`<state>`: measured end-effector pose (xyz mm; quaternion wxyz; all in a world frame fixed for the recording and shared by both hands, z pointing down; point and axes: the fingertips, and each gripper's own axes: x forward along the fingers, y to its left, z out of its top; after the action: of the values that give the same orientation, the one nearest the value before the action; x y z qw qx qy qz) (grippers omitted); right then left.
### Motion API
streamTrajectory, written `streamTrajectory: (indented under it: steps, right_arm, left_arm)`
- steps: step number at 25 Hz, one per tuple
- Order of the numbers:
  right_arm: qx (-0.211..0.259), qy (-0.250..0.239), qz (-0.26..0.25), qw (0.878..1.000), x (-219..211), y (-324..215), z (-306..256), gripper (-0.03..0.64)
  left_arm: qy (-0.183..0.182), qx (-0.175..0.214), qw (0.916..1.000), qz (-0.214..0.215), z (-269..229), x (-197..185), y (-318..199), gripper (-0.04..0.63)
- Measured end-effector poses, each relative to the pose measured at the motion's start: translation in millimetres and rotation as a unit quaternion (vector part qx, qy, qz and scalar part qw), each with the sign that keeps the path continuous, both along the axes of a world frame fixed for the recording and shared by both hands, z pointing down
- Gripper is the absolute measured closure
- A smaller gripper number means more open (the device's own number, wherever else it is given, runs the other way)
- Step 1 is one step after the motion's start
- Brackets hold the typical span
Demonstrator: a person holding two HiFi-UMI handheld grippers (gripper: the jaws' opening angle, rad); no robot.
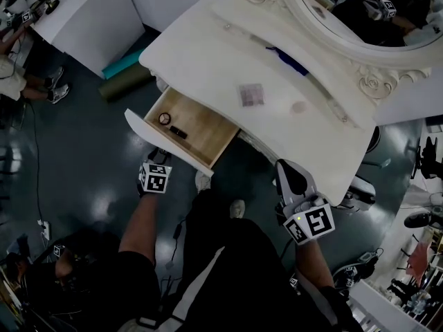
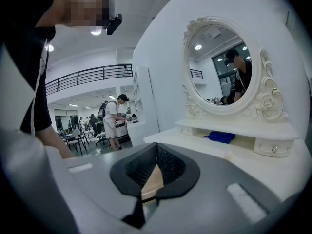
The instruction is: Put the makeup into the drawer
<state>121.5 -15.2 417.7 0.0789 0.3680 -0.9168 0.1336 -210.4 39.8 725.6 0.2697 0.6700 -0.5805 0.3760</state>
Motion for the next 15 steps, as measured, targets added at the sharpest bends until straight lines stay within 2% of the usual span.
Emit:
streamTrajectory:
  steps: [5, 9, 12, 15]
  right_arm:
    - [0.01, -0.013, -0.009, 1.0, -4, 1, -8, 0.618]
    - [0.022, -0.027, -0.011, 0.999, -3, 2, -20, 0.618]
    - [0.032, -0.036, -0.009, 0.999, 3, 3, -30, 0.618]
    - [0.039, -0.041, 0.001, 0.998, 17, 4, -35, 0.618]
  left_arm:
    - [0.017, 0.028, 0.9993, -0.018, -40, 3, 1, 0.396]
    - [0.032, 0.1, 0.9942, -0.025, -99, 14, -9, 0.397]
    - [0.053, 0.192, 0.9799, -0.019, -166, 35, -23, 0.455]
    - [0.088, 0.28, 0.9558, -0.014, -236, 62, -31, 0.516]
